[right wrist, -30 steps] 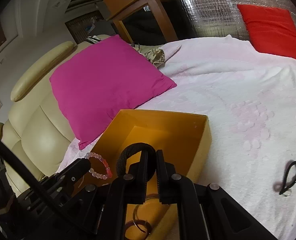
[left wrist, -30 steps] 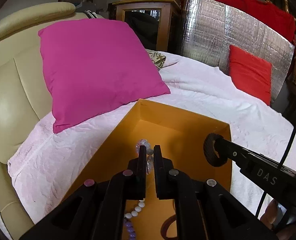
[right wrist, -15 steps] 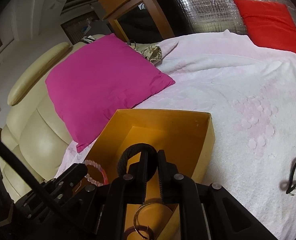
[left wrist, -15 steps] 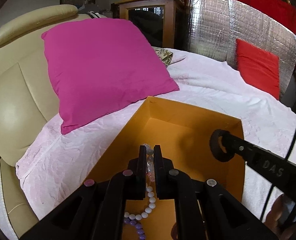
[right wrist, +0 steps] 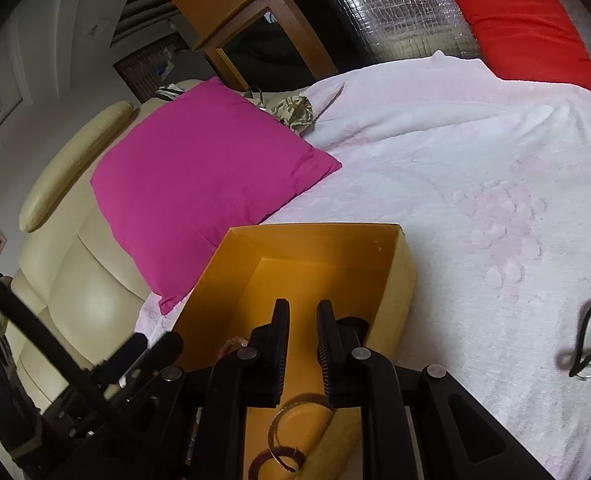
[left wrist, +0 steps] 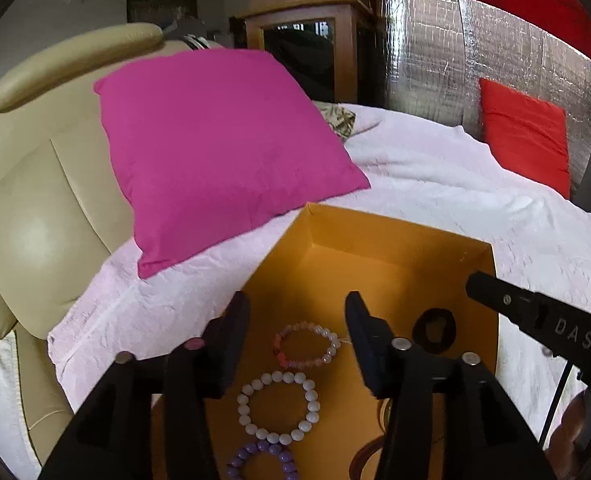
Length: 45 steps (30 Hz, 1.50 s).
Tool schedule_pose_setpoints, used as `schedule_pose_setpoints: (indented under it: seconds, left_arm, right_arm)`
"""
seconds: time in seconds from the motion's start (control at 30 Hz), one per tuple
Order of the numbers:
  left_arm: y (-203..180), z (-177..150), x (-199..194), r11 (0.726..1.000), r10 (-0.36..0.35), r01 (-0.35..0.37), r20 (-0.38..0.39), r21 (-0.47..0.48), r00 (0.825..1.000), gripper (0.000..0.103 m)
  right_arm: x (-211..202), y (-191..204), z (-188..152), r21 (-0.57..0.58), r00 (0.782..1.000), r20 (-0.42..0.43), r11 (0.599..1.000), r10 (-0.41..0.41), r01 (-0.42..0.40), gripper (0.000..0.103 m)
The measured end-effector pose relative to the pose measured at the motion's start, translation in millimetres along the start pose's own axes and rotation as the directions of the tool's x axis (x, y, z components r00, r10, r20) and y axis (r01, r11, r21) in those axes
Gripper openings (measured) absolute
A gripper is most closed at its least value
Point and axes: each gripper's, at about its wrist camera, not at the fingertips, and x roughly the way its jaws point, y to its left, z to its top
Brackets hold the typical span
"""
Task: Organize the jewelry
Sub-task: 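Open both grippers to drop the bracelet and hair tie into the box, then move the left gripper to the clasp hair tie while the right moves to the red bead bracelet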
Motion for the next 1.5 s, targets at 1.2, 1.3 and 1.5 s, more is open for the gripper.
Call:
schedule_pose_setpoints:
  seconds: [1.2, 1.3, 1.5]
  left_arm:
    - [-148, -23, -93, 0.944, -0.227, 0.169, 0.185, 0.283, 0.956, 0.083]
    - [-165, -30, -96, 0.93, -0.257, 0.199, 0.16, 0.309, 0.953, 0.083]
    - [-189, -39, -92, 0.904, -0.325, 0.293, 0.058, 0.311, 0.944, 0.083]
  right_arm:
    - [-247, -142, -26, 0.229, 0.898, 0.235, 0.919, -0.371, 0.32, 0.032]
    - [-272, -167, -33, 0.282, 0.881, 0.227, 0.894, -0.414, 0.347, 0.032]
    - [-291, -210, -42, 0.366, 0.88, 0.172, 0.859, -0.442, 0.359, 0.032]
